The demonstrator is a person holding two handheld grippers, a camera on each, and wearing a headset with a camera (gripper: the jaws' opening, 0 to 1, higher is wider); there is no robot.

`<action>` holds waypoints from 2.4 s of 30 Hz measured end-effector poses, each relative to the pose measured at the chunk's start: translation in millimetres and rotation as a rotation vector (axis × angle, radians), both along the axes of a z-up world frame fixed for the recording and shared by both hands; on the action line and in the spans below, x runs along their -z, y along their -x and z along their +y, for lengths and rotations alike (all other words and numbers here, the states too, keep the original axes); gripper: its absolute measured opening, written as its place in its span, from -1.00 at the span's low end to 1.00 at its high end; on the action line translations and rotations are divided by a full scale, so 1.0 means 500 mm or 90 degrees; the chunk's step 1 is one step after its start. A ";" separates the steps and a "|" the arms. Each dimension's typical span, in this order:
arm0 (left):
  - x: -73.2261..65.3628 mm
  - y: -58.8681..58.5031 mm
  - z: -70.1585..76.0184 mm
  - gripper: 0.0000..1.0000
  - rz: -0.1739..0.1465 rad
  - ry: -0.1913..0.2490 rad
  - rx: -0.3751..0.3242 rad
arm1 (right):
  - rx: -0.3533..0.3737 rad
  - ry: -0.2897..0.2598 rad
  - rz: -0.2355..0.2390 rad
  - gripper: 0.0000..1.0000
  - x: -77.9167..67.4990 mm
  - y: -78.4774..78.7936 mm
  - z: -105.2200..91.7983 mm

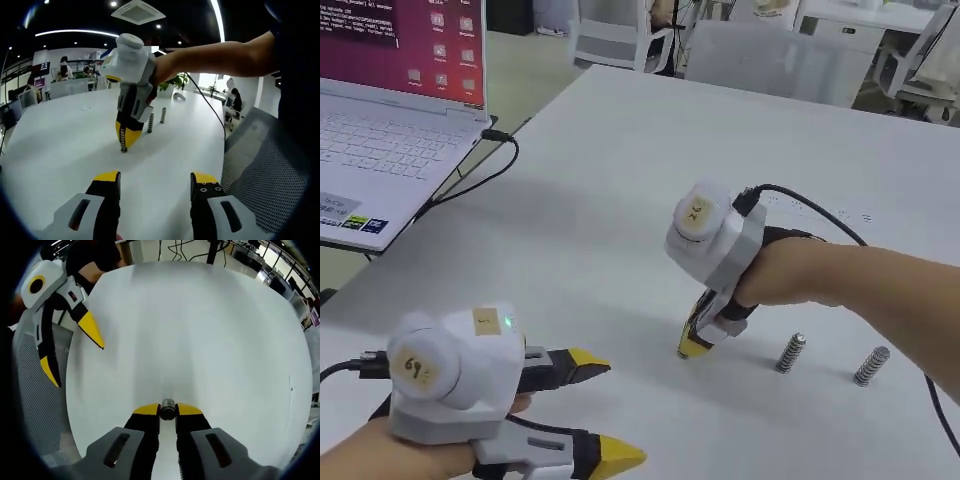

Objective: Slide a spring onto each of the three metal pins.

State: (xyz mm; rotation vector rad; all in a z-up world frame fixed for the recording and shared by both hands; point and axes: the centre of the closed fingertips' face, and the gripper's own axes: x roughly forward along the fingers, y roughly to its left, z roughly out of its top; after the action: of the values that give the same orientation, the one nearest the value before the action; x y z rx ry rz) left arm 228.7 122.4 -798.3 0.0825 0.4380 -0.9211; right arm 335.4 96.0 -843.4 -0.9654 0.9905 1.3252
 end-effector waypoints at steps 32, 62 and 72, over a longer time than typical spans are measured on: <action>0.000 -0.006 -0.008 0.04 -0.001 0.000 0.005 | 0.018 -0.007 -0.003 -0.67 -0.003 0.004 -0.031; -0.007 -0.007 -0.028 0.04 0.002 0.006 0.017 | 0.106 -0.124 -0.025 -0.65 -0.044 0.041 -0.079; -0.010 -0.007 -0.035 0.05 0.004 0.012 0.016 | 0.146 -0.194 -0.035 -0.64 -0.063 0.063 -0.083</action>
State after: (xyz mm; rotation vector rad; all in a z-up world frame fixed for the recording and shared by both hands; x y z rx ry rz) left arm 232.4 104.9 -793.1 0.0682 0.4345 -0.9506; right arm 303.7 54.3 -811.9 -0.6340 0.8024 1.2069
